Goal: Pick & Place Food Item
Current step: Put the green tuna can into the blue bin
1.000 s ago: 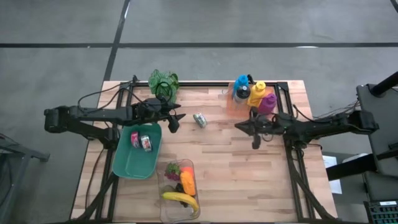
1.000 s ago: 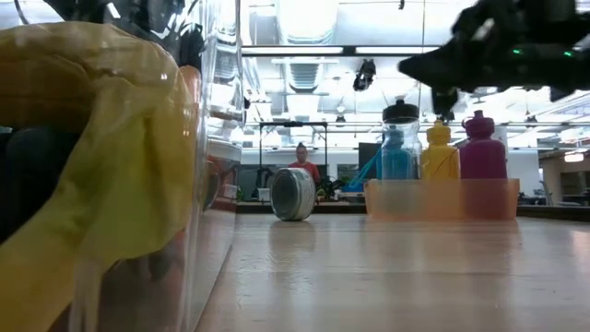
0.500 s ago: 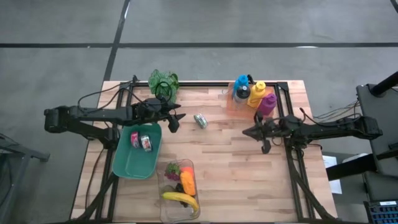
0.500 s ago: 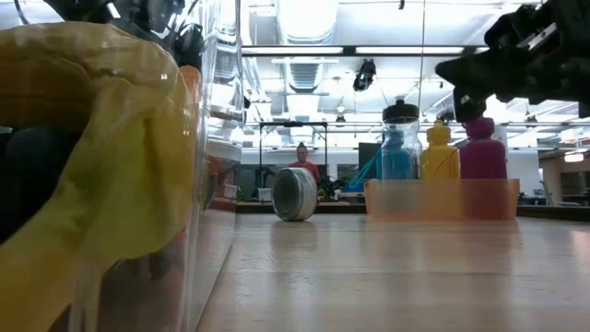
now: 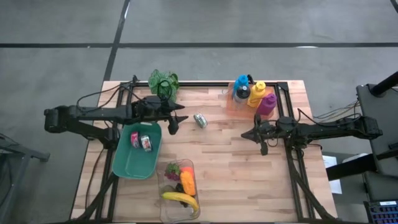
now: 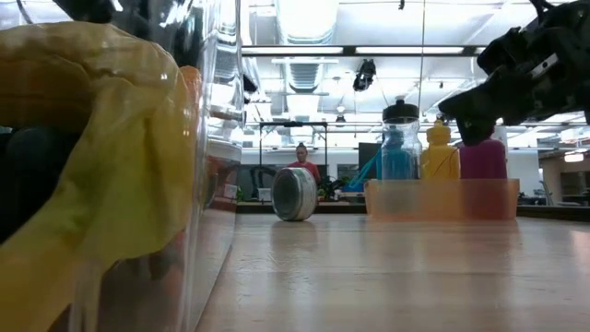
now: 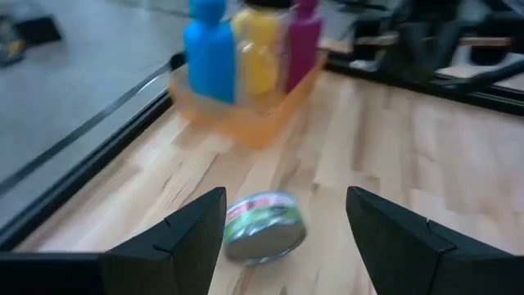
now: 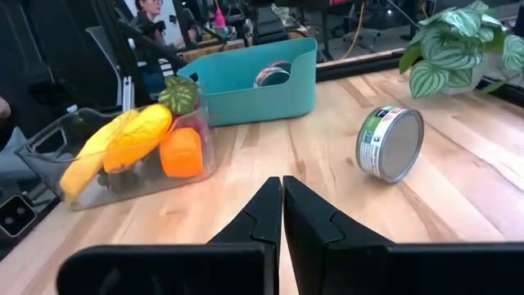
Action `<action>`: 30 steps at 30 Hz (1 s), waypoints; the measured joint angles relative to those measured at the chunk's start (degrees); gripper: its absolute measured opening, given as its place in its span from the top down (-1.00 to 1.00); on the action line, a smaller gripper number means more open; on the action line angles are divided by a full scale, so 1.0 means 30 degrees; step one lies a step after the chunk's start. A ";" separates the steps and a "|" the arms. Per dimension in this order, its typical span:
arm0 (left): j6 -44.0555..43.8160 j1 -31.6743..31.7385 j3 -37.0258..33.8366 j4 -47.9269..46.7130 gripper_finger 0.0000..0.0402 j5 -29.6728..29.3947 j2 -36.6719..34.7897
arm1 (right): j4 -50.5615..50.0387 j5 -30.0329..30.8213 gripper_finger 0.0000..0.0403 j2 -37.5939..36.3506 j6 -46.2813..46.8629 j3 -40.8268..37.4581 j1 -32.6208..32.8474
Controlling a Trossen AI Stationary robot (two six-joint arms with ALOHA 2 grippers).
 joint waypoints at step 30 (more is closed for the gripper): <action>0.6221 0.0219 1.0549 -0.9985 -0.29 0.2329 0.7316 | 0.0057 0.0009 0.94 0.0155 -0.0003 0.0000 0.0000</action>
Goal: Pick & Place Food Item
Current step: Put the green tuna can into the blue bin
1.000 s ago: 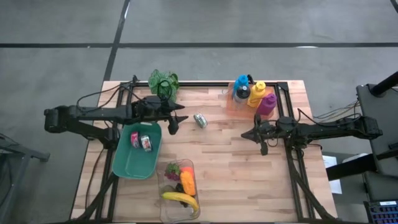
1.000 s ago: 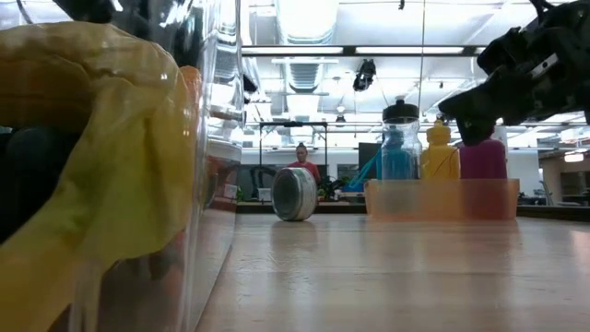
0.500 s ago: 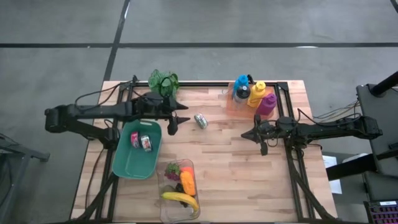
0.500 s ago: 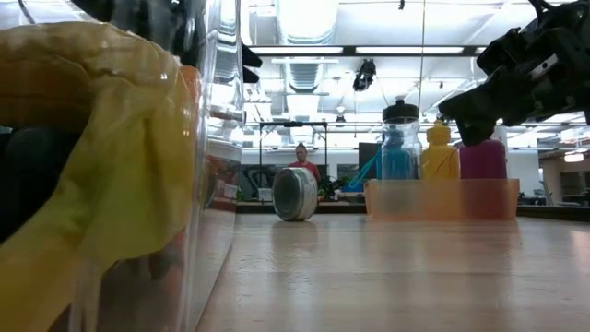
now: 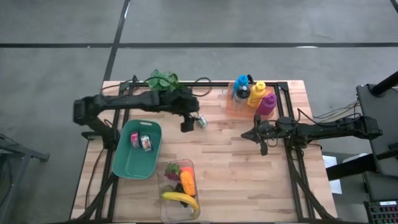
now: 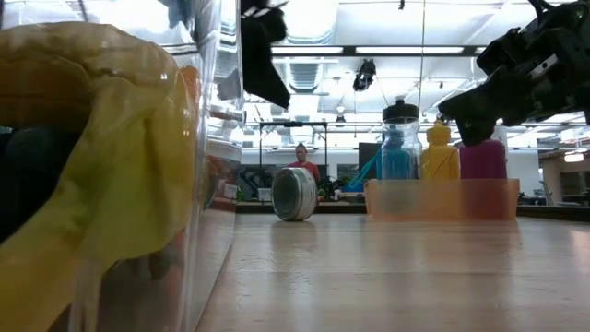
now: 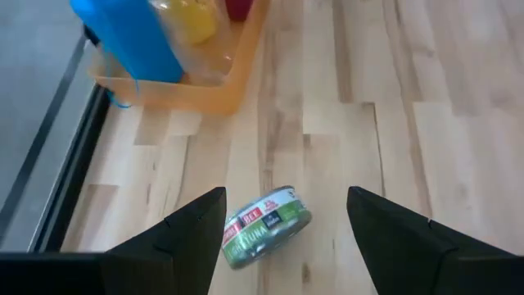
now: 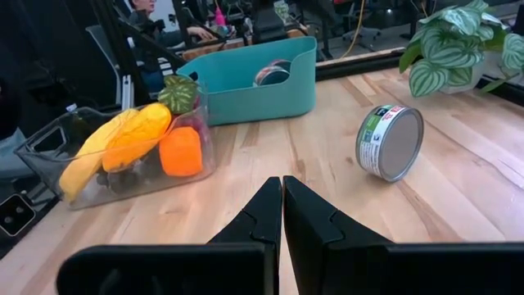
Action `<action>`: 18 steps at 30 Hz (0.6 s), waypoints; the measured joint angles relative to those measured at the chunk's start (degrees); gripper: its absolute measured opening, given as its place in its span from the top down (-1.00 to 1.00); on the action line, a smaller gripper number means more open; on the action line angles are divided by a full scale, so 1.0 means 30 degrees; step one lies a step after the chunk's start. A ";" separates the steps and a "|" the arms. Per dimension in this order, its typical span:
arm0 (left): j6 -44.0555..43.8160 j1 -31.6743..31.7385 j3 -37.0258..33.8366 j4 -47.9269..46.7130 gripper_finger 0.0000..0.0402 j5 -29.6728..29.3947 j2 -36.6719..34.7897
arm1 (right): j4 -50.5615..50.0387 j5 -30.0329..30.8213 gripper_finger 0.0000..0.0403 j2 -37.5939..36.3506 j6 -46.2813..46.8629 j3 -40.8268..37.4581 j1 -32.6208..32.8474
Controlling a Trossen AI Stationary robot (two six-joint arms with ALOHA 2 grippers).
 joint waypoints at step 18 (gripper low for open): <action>0.4987 0.0561 0.3177 -0.1697 -0.04 0.0315 0.3558 | -0.0011 0.0000 0.94 -0.0022 -0.0004 0.0007 0.0000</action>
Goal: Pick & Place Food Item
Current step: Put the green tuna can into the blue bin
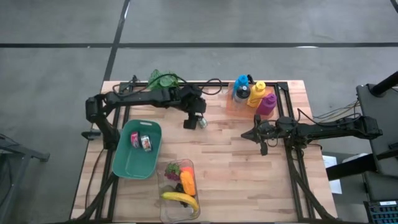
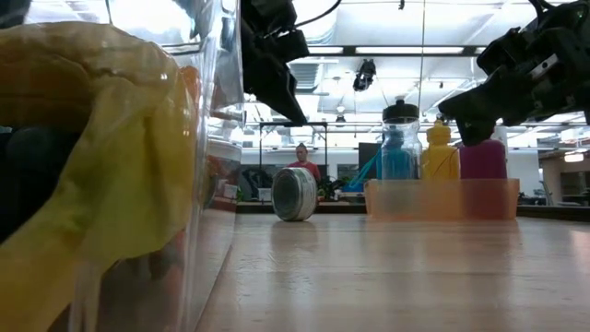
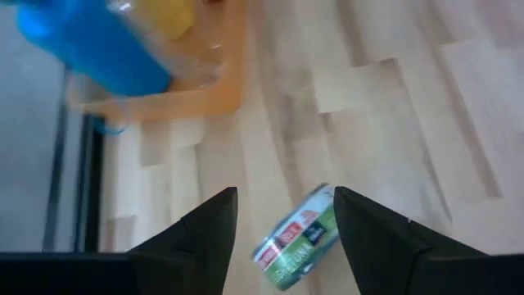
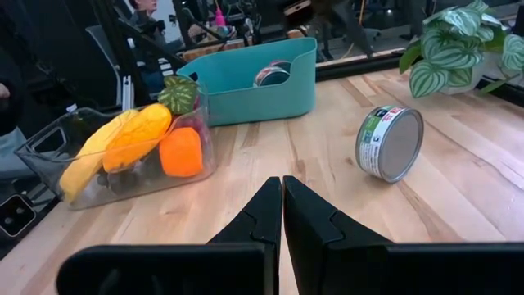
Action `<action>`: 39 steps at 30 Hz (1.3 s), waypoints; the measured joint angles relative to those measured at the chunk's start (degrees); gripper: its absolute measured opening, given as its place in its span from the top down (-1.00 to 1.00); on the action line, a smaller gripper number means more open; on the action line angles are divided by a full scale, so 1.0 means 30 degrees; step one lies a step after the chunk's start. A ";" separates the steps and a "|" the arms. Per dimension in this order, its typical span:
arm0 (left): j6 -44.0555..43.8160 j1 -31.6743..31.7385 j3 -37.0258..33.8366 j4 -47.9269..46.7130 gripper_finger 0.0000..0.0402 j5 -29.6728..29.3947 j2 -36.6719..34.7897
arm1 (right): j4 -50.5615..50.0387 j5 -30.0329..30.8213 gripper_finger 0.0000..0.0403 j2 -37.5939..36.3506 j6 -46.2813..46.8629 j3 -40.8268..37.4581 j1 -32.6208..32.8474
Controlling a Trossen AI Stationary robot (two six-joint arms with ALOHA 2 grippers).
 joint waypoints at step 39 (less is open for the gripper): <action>0.3464 0.0755 -0.2403 0.2079 -0.97 0.4346 0.0642 | 0.0000 0.0007 0.94 0.0007 0.0000 0.0015 0.0000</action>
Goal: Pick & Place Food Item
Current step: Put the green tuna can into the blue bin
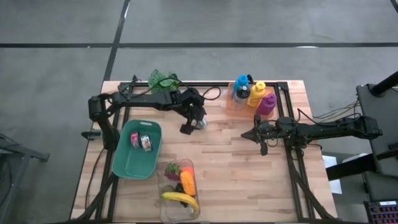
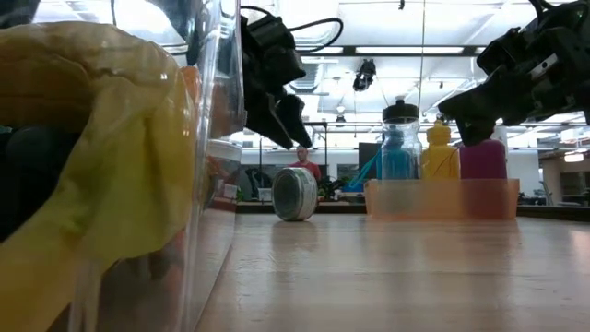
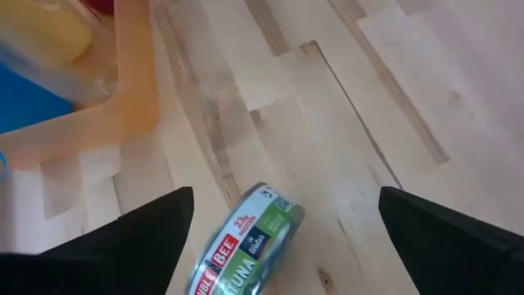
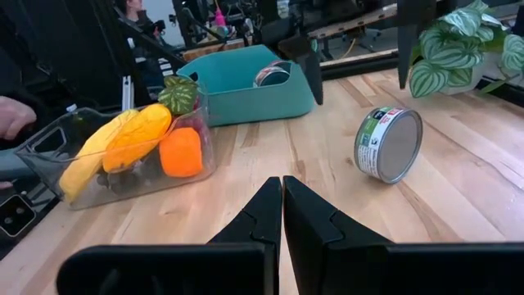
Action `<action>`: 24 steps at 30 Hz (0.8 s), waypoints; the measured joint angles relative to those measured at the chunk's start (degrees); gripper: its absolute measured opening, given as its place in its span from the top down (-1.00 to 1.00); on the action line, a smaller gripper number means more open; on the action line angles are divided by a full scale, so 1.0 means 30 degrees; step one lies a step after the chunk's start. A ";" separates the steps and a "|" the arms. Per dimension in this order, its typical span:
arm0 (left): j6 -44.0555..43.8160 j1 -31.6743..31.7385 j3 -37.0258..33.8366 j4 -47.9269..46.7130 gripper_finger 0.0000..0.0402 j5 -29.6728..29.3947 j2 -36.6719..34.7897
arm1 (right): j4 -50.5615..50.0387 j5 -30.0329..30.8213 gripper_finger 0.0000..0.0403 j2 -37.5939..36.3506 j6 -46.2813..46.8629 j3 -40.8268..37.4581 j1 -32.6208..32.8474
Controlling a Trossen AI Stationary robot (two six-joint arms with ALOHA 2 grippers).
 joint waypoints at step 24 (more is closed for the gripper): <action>-0.0338 0.0629 -0.0787 0.0946 -0.82 -0.0093 0.2208 | 0.0000 -0.0007 0.94 -0.0010 0.0000 -0.0007 0.0000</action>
